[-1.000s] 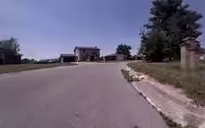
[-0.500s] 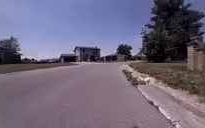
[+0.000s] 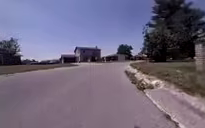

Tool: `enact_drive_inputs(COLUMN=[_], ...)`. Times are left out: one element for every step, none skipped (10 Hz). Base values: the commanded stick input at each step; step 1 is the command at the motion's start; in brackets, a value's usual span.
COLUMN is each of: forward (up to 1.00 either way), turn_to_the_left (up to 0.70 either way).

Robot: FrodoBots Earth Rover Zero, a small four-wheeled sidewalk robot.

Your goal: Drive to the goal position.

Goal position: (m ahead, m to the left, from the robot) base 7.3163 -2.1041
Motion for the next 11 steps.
enact_drive_inputs(forward=[0.7,0.7,0.7,0.7,0.7,0.7,0.7,0.7,0.7,0.7,0.7], turn_to_the_left=[0.0,0.0,0.0,0.0,0.0,0.0,0.0,0.0,0.0,0.0,0.0])
